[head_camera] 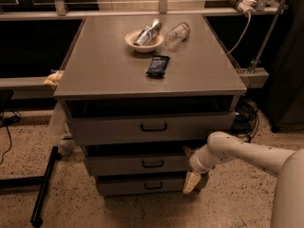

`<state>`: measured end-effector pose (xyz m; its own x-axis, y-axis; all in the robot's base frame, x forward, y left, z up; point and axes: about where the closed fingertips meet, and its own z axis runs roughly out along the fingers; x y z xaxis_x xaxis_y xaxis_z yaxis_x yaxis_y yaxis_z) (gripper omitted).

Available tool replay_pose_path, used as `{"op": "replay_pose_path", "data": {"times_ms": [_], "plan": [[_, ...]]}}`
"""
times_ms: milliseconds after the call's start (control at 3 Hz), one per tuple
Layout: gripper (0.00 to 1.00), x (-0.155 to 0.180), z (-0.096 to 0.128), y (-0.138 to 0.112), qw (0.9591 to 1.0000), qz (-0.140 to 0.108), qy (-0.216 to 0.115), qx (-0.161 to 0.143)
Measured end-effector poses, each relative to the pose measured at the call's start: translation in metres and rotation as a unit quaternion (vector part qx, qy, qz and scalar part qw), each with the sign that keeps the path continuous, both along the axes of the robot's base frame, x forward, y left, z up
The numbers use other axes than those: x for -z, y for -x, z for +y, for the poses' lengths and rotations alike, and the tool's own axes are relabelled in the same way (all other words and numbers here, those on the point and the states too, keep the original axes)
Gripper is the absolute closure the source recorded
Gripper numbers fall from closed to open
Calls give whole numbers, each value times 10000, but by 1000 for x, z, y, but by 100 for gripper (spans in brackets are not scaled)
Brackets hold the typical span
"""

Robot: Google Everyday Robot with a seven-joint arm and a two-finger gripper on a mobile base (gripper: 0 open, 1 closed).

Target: Open middle drawer

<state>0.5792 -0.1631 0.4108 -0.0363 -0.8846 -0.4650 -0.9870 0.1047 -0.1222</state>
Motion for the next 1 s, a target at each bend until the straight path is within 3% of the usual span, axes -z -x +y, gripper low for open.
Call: {"op": "replay_pose_path", "data": {"times_ms": [667,1000], "plan": [[0,-22,-5,28,9991,390,161,-81],[0,-25,-10,50,9972,716,182,-89]]}}
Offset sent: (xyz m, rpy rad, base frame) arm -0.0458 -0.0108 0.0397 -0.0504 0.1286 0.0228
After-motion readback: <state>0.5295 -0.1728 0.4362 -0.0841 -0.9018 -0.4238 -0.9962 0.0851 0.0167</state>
